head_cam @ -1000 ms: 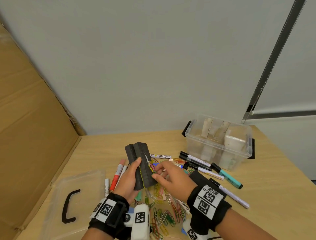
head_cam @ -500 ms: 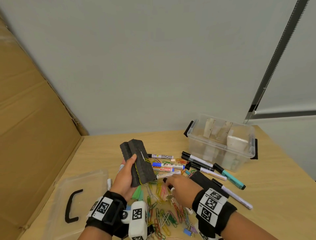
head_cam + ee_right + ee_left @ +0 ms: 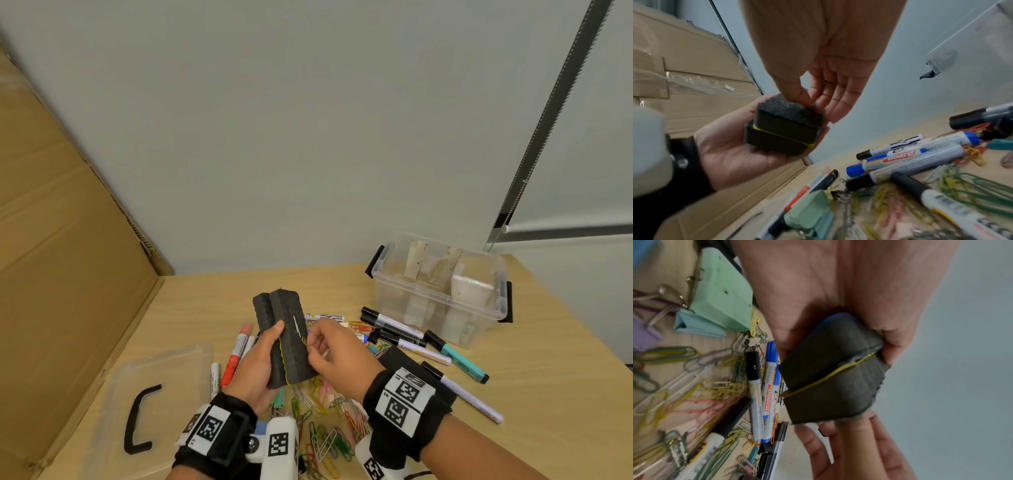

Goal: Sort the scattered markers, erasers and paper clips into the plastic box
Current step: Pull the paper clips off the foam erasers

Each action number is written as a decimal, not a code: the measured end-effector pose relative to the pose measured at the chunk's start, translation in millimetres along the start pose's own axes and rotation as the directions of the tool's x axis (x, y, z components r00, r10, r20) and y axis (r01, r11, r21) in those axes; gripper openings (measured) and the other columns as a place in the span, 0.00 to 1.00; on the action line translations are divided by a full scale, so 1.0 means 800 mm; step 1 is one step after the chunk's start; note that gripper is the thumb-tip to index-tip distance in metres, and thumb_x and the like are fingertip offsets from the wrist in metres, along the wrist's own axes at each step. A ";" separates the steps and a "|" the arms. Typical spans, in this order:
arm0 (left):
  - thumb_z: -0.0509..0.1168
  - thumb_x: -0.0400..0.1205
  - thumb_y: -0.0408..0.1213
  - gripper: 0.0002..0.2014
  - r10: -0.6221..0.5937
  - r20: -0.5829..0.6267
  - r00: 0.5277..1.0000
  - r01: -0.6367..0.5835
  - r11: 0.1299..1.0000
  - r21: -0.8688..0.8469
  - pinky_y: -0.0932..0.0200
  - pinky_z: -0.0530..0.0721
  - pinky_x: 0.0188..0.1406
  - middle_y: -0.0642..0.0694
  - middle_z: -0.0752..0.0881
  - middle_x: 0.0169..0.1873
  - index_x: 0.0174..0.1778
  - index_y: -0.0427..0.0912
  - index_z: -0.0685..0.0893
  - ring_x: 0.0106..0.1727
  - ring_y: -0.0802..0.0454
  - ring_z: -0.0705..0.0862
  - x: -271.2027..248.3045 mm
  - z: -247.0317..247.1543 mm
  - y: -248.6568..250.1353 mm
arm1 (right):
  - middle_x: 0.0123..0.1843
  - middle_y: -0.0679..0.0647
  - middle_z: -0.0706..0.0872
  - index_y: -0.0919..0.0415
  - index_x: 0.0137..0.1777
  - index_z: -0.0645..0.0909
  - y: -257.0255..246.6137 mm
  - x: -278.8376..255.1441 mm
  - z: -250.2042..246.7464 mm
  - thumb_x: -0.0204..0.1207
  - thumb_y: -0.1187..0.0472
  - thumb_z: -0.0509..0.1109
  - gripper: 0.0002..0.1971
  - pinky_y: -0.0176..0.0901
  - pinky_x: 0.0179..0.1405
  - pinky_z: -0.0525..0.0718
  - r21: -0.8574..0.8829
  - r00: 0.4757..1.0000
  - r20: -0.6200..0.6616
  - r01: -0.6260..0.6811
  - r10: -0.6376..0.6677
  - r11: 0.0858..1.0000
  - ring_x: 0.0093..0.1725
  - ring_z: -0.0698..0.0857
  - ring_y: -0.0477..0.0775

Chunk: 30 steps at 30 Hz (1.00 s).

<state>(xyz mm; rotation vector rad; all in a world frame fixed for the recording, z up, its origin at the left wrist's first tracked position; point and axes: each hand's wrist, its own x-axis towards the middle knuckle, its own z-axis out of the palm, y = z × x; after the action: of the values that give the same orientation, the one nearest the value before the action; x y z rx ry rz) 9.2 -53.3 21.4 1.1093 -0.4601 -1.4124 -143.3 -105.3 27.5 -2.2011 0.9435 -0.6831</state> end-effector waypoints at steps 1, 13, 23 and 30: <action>0.64 0.82 0.46 0.24 -0.001 -0.018 1.000 0.001 1.000 -0.008 0.35 0.81 0.62 0.36 0.88 0.57 0.73 0.47 0.71 0.60 0.36 0.85 0.003 -0.005 -0.001 | 0.42 0.48 0.78 0.54 0.46 0.74 0.003 -0.003 0.000 0.76 0.61 0.63 0.02 0.40 0.43 0.80 -0.025 1.000 0.030 -0.006 0.006 1.000 0.40 0.78 0.46; 0.57 0.85 0.41 0.12 0.028 0.017 0.999 -0.028 0.999 0.020 0.38 0.80 0.62 0.36 0.90 0.50 0.56 0.49 0.86 0.54 0.37 0.87 -0.005 0.004 -0.006 | 0.57 0.38 0.73 0.51 0.67 0.73 -0.006 -0.012 0.002 0.82 0.52 0.62 0.15 0.19 0.44 0.73 -0.021 0.997 -0.037 0.063 -0.063 0.998 0.48 0.75 0.28; 0.78 0.66 0.54 0.47 0.011 -0.057 0.998 -0.011 1.000 -0.005 0.38 0.86 0.55 0.34 0.85 0.63 0.79 0.46 0.65 0.63 0.37 0.84 0.010 -0.019 0.005 | 0.50 0.49 0.78 0.56 0.49 0.75 0.024 -0.022 0.007 0.78 0.62 0.62 0.03 0.41 0.49 0.78 -0.279 0.989 0.141 0.005 0.035 0.960 0.49 0.74 0.49; 0.59 0.84 0.41 0.11 0.051 0.037 0.998 -0.055 0.994 0.092 0.38 0.80 0.63 0.40 0.91 0.51 0.60 0.50 0.80 0.55 0.41 0.87 -0.003 0.007 -0.002 | 0.56 0.43 0.78 0.51 0.62 0.76 -0.002 -0.004 -0.003 0.82 0.50 0.61 0.12 0.29 0.54 0.77 -0.028 0.996 -0.075 0.053 -0.054 0.998 0.52 0.77 0.36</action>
<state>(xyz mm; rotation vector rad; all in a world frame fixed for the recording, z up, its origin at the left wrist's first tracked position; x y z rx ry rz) 3.6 -52.4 23.6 1.1404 -0.5810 -1.3771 -146.1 -103.2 29.7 -2.2440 0.9390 -0.7884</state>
